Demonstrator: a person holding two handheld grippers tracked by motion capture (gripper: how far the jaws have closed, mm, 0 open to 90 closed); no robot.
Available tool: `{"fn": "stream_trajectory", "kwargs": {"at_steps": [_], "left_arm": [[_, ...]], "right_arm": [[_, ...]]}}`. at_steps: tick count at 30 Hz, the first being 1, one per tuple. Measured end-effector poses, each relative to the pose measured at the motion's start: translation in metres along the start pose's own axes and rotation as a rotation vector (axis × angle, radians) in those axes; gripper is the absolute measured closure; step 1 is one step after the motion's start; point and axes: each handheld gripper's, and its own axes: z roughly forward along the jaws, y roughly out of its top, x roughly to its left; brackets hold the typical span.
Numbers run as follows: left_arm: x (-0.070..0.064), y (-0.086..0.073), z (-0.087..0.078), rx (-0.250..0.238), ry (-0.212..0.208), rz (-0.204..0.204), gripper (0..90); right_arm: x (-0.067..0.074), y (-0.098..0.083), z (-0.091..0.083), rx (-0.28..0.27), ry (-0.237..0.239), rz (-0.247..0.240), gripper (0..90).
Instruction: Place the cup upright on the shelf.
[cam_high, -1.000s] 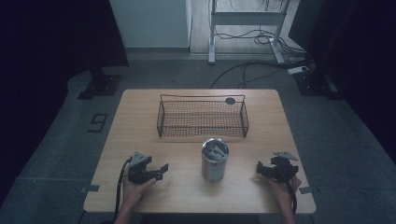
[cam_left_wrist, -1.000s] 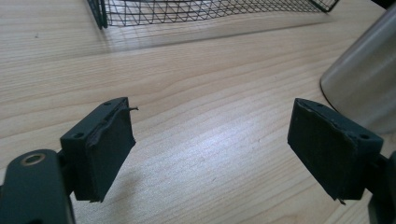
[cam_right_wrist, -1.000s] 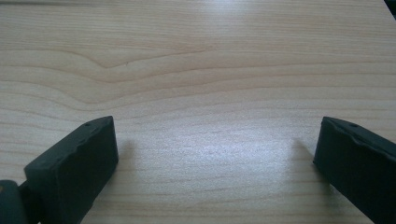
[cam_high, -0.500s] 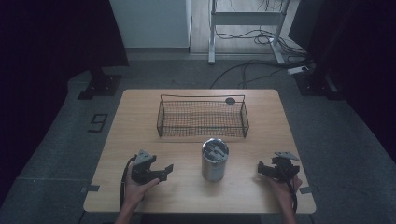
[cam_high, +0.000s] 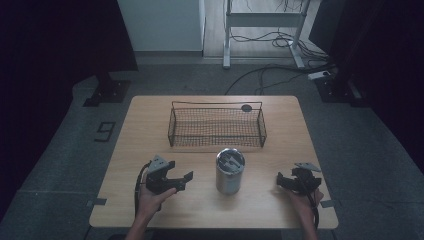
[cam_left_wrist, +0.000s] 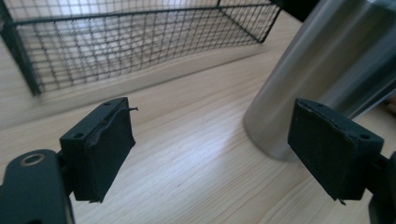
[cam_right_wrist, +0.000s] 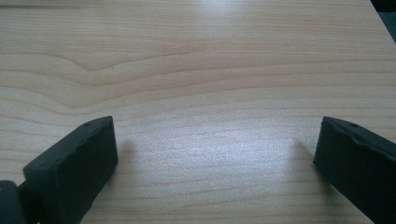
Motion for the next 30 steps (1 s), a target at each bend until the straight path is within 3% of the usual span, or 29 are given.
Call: {"fn": "stream_trajectory", "kwargs": {"at_steps": [4,13,24,30], "left_arm": [[-0.008,0.006,0.002,-0.024,-0.016,-0.01,14.4],[-0.029,0.016,0.008,-0.028,-0.06,0.042,13.8],[-0.037,0.01,0.021,-0.025,-0.084,0.021,14.4],[-0.047,0.008,0.026,-0.011,-0.081,0.056,13.9]], "right_arm": [[0.0,0.0,0.0,-0.002,-0.003,0.005,0.0],[0.0,-0.001,-0.001,-0.002,-0.004,0.003,0.0],[0.0,-0.001,-0.001,-0.001,-0.004,0.003,0.0],[0.0,-0.001,-0.001,-0.001,-0.005,0.006,0.0]]}}
